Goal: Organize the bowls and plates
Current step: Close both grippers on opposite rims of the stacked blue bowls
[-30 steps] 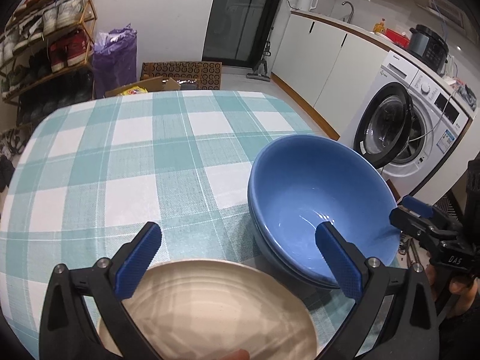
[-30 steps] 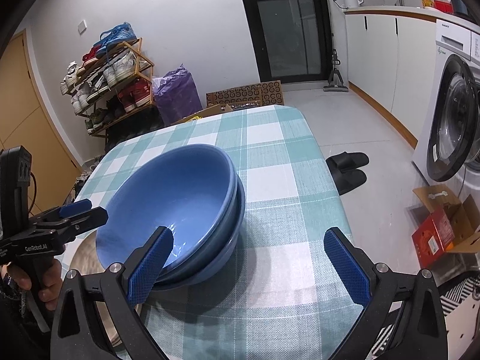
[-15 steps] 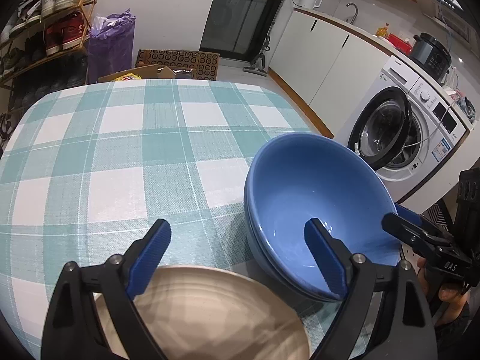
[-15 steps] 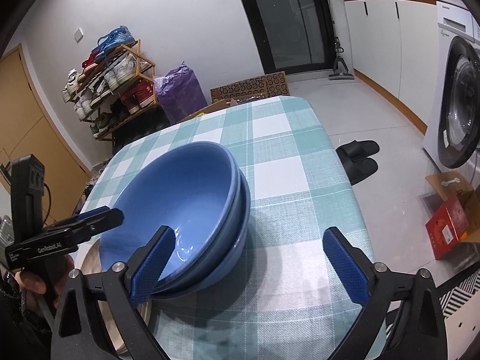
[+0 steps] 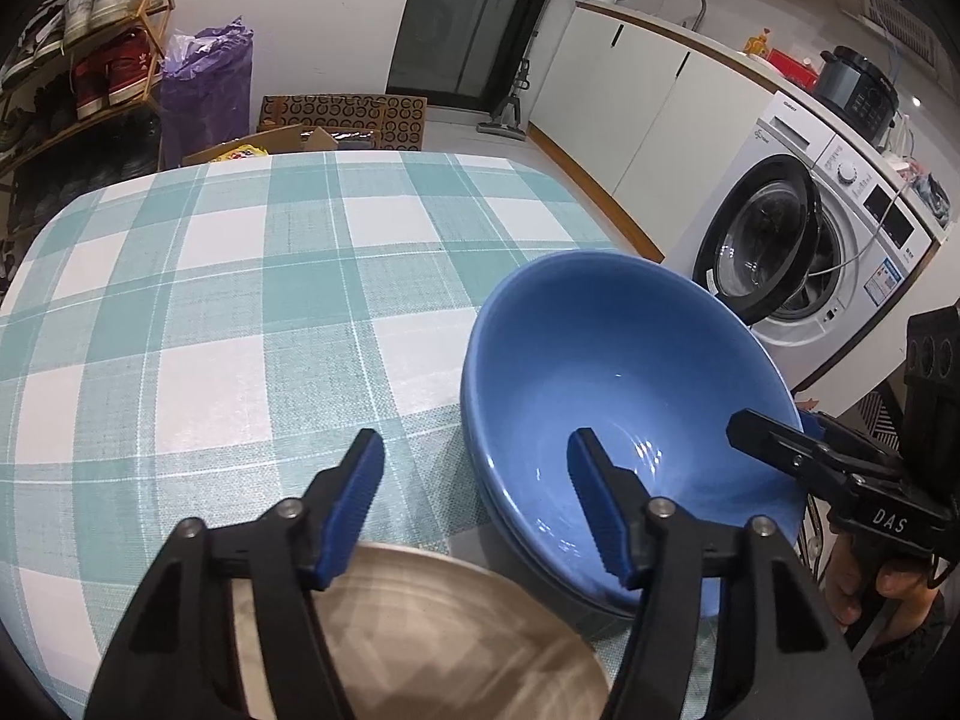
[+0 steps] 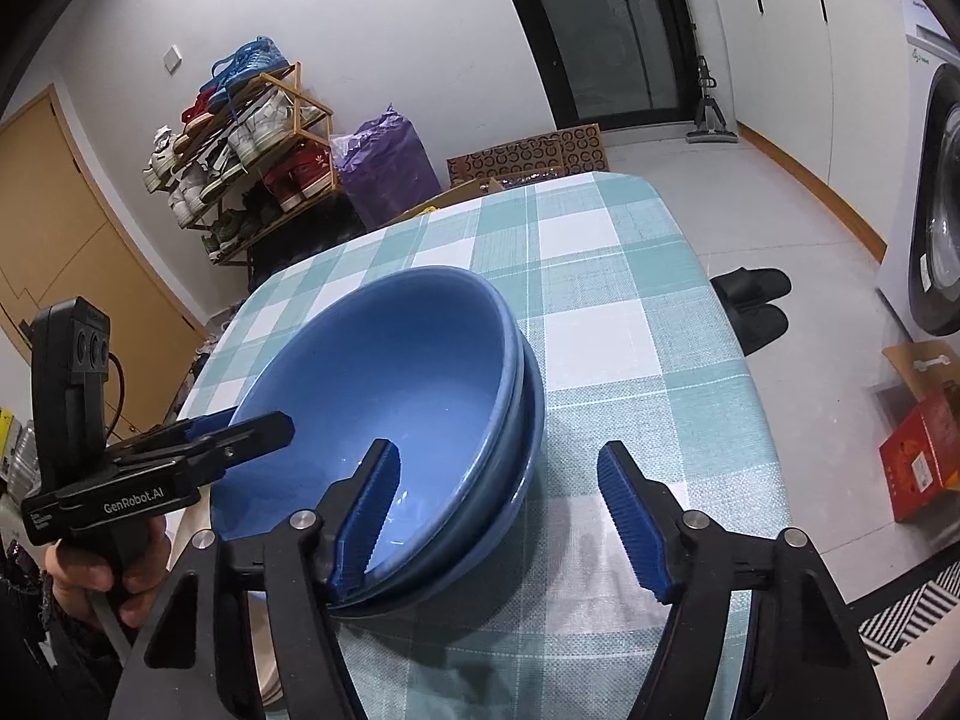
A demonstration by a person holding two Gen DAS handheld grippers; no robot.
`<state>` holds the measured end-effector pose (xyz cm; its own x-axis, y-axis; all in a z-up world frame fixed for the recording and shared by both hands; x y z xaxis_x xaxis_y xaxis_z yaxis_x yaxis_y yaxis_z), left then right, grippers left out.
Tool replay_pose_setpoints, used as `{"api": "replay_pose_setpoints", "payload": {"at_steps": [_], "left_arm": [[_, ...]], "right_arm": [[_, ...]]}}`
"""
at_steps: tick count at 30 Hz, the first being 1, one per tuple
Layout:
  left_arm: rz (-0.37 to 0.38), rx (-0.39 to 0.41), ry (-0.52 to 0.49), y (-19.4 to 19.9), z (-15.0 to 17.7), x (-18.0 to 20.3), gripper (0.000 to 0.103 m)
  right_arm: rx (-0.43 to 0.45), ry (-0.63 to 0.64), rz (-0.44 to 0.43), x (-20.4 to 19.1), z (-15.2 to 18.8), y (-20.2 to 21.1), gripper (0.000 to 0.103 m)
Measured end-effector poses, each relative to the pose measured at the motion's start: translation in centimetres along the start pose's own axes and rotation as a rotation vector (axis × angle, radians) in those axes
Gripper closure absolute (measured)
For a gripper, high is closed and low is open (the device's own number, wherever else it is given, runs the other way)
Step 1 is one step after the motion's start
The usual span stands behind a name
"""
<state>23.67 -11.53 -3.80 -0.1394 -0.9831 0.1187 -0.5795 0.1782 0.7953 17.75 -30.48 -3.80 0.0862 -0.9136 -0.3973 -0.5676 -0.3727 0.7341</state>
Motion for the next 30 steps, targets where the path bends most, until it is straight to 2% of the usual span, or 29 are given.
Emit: {"api": "replay_pose_setpoints", "payload": {"at_steps": [3,12,26,30], "left_arm": [[0.009,-0.005,-0.004,-0.1,0.0,0.2,0.047],[0.018,-0.018,-0.017,-0.4,0.0,0.6,0.059],[0.025,-0.008,-0.024,0.0,0.0,1.0,0.075],[0.02,-0.006,-0.031,0.1,0.1,1.1,0.075]], "right_arm": [[-0.002,-0.002,-0.011,0.0,-0.1,-0.3,0.044],[-0.004,0.004,-0.018,-0.4,-0.1,-0.3,0.055],[-0.003,0.007,0.008,-0.4,0.0,-0.2,0.063],[-0.001,0.009,0.017,-0.4,0.1,-0.1,0.065]]}}
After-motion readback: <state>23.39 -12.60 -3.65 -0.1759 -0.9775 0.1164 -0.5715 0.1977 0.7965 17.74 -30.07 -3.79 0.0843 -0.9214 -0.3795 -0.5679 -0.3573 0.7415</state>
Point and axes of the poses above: each gripper's, at about its wrist camera, not at the fingertips, and y roughly against the way its jaws point, x to its right, z to its underside, the point moved 1 cm from there along -y, roughly the way its jaws point, and after that the axes turned 14 degrees about -z, right-handed, at the moved point
